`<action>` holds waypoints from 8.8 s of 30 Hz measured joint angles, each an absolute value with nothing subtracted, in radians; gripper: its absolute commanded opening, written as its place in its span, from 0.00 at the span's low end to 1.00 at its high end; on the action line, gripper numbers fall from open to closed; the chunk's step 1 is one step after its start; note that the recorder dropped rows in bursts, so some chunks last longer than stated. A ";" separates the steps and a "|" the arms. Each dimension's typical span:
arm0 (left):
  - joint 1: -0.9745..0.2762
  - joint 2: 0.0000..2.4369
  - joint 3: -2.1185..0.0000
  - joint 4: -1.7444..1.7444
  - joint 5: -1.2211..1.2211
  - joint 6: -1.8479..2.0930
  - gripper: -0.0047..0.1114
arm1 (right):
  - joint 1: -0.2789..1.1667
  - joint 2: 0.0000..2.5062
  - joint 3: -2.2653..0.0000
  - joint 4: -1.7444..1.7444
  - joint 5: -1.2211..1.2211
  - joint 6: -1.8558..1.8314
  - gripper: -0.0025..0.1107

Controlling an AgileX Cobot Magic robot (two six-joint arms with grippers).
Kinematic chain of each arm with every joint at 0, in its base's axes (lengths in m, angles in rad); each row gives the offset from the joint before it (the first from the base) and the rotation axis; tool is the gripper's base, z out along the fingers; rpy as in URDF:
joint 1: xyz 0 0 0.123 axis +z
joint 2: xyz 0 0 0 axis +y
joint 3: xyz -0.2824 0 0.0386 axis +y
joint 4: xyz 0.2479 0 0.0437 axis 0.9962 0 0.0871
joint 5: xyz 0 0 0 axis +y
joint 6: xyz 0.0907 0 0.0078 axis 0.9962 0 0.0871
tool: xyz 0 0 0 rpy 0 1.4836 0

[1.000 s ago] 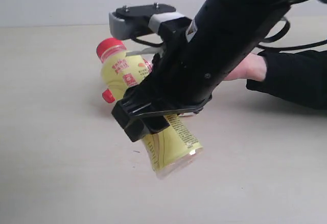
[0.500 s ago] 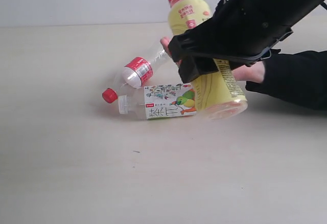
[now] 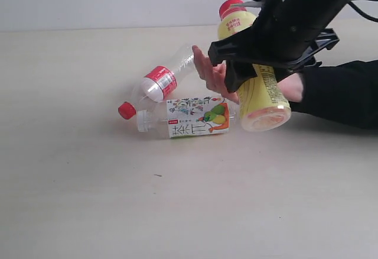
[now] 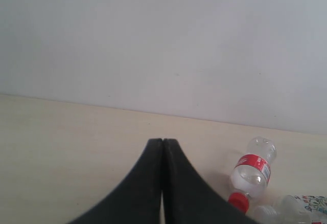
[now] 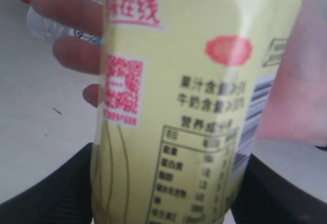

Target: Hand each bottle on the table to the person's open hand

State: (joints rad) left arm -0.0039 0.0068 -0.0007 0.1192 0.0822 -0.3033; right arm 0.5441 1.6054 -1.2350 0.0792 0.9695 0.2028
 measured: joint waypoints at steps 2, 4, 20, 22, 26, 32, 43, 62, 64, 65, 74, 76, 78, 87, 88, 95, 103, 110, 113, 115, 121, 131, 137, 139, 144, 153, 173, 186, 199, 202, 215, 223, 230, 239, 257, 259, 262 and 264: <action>-0.004 0.007 -0.001 0.119 0.082 -0.303 0.04 | 0.544 1.637 -1.261 0.079 0.990 0.194 0.02; -0.004 0.007 -0.001 0.119 0.082 -0.303 0.04 | 0.544 1.671 -1.284 0.079 1.009 0.188 0.02; -0.004 0.007 -0.001 0.119 0.082 -0.303 0.04 | 0.544 1.761 -1.347 0.054 1.028 0.176 0.02; -0.004 0.007 -0.001 0.119 0.082 -0.303 0.04 | 0.544 1.761 -1.348 0.053 1.028 0.176 0.02; -0.004 0.007 -0.001 0.119 0.082 -0.303 0.04 | 0.544 1.761 -1.348 0.044 1.026 0.172 0.09; -0.004 0.007 -0.001 0.119 0.082 -0.303 0.04 | 0.544 1.761 -1.348 0.034 1.026 0.172 0.23; -0.004 0.007 -0.001 0.119 0.082 -0.303 0.04 | 0.544 1.761 -1.348 0.032 1.026 0.172 0.61; -0.004 0.007 -0.001 0.119 0.082 -0.303 0.04 | 0.544 1.761 -1.348 0.008 1.003 0.172 0.73; -0.004 0.007 -0.001 0.119 0.082 -0.303 0.04 | 0.544 1.761 -1.348 0.008 0.987 0.172 0.73; -0.004 0.007 -0.001 0.119 0.082 -0.303 0.04 | 0.544 1.761 -1.353 0.000 0.981 0.170 0.73; -0.004 0.007 -0.001 0.119 0.082 -0.303 0.04 | 0.544 1.452 -1.419 -0.057 1.010 0.138 0.57; -0.004 0.007 -0.001 0.119 0.082 -0.303 0.04 | 0.544 1.363 -1.393 -0.096 1.023 0.133 0.46; -0.004 0.007 -0.001 0.119 0.082 -0.303 0.04 | 0.544 1.241 -1.344 -0.144 1.028 0.121 0.22; -0.004 0.007 -0.001 0.119 0.082 -0.303 0.04 | 0.544 0.573 -1.042 -0.184 1.001 0.089 0.02; -0.004 0.007 -0.001 0.119 0.082 -0.303 0.04 | 0.544 0.512 -1.019 -0.189 0.999 0.089 0.02; -0.004 0.007 -0.001 0.119 0.082 -0.303 0.04 | 0.544 0.176 -0.833 -0.206 0.994 0.086 0.02; -0.004 0.007 0.001 0.119 0.082 -0.303 0.04 | 0.544 0.005 -0.651 -0.291 1.001 0.080 0.02; -0.004 0.007 0.001 0.119 0.082 -0.303 0.04 | 0.544 0.005 -0.575 -0.310 0.977 0.074 0.02; -0.004 0.007 0.001 0.119 0.082 -0.303 0.04 | 0.544 0.005 -0.555 -0.310 0.968 0.074 0.02; -0.004 0.007 0.001 0.119 0.082 -0.303 0.04 | 0.544 0.005 -0.549 -0.310 0.966 0.074 0.02; -0.004 0.007 0.001 0.119 0.082 -0.303 0.04 | 0.544 0.005 -0.548 -0.300 0.960 0.074 0.02; -0.004 0.007 0.001 0.119 0.082 -0.303 0.04 | 0.549 0.005 -0.513 -0.275 0.879 0.078 0.02; -0.004 0.007 0.001 0.119 0.082 -0.303 0.04 | 0.593 0.005 -0.513 -0.252 0.842 0.080 0.02; -0.004 0.007 0.001 0.119 0.082 -0.301 0.04 | 0.600 0.005 -0.513 -0.250 0.834 0.080 0.02; -0.004 0.007 0.001 0.119 0.082 -0.300 0.04 | 0.600 0.005 -0.513 -0.250 0.833 0.080 0.02; -0.004 0.007 0.001 0.119 0.082 -0.300 0.04 | 0.600 0.005 -0.513 -0.250 0.833 0.080 0.02; -0.004 0.007 0.001 0.119 0.082 -0.300 0.04 | 0.600 0.005 -0.513 -0.241 0.812 0.096 0.02; -0.004 0.007 0.001 0.119 0.082 -0.300 0.04 | 0.600 0.010 -0.513 -0.242 0.713 0.058 0.02; -0.004 0.007 0.001 0.119 0.082 -0.300 0.04 | 0.600 0.507 -0.541 -0.241 0.543 0.030 0.02; -0.004 0.007 0.001 0.119 0.082 -0.300 0.04 | 0.600 0.702 -0.629 -0.233 0.561 0.009 0.02; -0.004 0.007 0.001 0.119 0.082 -0.300 0.04 | 0.604 1.443 -1.177 0.242 0.899 -0.646 0.02; -0.004 0.007 0.001 0.119 0.082 -0.300 0.04 | 0.642 1.745 -1.441 0.214 1.097 -0.712 0.05; -0.004 0.007 0.001 0.119 0.082 -0.300 0.04 | 0.775 2.015 -1.651 0.029 1.154 -0.690 0.45; -0.004 0.007 0.001 0.119 0.082 -0.300 0.04 | 0.781 2.131 -1.687 -0.085 1.076 -0.651 0.66; -0.004 0.007 0.001 0.119 0.082 -0.300 0.04 | 0.781 2.180 -1.687 -0.095 1.008 -0.698 0.70; -0.004 0.007 0.001 0.119 0.082 -0.300 0.04 | 0.781 2.197 -1.687 -0.122 1.001 -0.684 0.70; -0.004 0.007 0.001 0.119 0.082 -0.300 0.04 | 0.781 2.203 -1.687 -0.168 0.998 -0.658 0.70; -0.004 0.007 0.001 0.119 0.082 -0.300 0.04 | 0.781 2.213 -1.687 -0.185 0.998 -0.641 0.70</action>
